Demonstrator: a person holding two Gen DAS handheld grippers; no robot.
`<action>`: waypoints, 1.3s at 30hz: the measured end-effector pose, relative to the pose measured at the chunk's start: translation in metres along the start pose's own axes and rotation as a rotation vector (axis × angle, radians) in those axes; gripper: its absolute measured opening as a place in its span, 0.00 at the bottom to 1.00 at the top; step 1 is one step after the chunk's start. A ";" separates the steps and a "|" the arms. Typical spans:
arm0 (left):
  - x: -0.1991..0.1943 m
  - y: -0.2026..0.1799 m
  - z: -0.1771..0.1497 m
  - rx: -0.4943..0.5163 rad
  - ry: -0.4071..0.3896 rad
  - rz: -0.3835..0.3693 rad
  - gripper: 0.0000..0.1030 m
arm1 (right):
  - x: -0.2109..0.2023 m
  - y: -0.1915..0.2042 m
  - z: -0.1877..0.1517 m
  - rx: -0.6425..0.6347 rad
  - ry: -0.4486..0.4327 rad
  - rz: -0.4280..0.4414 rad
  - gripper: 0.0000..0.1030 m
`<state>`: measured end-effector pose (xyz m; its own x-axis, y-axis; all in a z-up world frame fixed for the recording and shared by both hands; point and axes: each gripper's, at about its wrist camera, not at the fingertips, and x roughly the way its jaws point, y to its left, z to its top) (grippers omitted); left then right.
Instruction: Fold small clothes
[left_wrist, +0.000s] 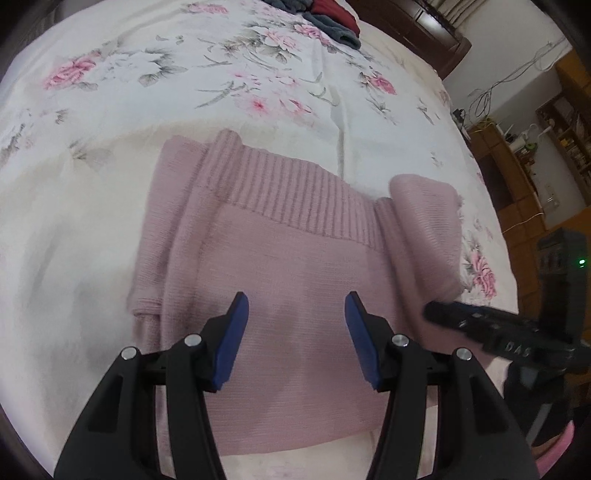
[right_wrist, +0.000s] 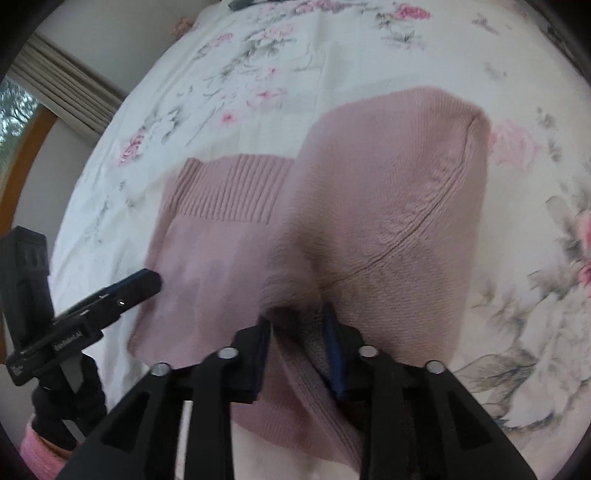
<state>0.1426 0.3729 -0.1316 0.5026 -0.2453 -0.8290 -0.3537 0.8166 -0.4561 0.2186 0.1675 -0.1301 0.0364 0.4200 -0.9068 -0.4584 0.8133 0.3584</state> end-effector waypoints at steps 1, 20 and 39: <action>0.002 -0.003 0.000 -0.006 0.005 -0.014 0.52 | 0.002 -0.001 -0.001 0.010 0.006 0.019 0.39; 0.074 -0.072 0.011 -0.170 0.137 -0.281 0.56 | -0.088 -0.120 -0.032 0.260 -0.115 0.069 0.47; 0.086 -0.104 0.020 -0.200 0.079 -0.355 0.18 | -0.064 -0.157 -0.081 0.342 -0.075 0.097 0.47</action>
<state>0.2386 0.2776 -0.1495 0.5617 -0.5393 -0.6273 -0.3192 0.5583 -0.7658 0.2162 -0.0197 -0.1464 0.0779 0.5199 -0.8507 -0.1396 0.8505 0.5071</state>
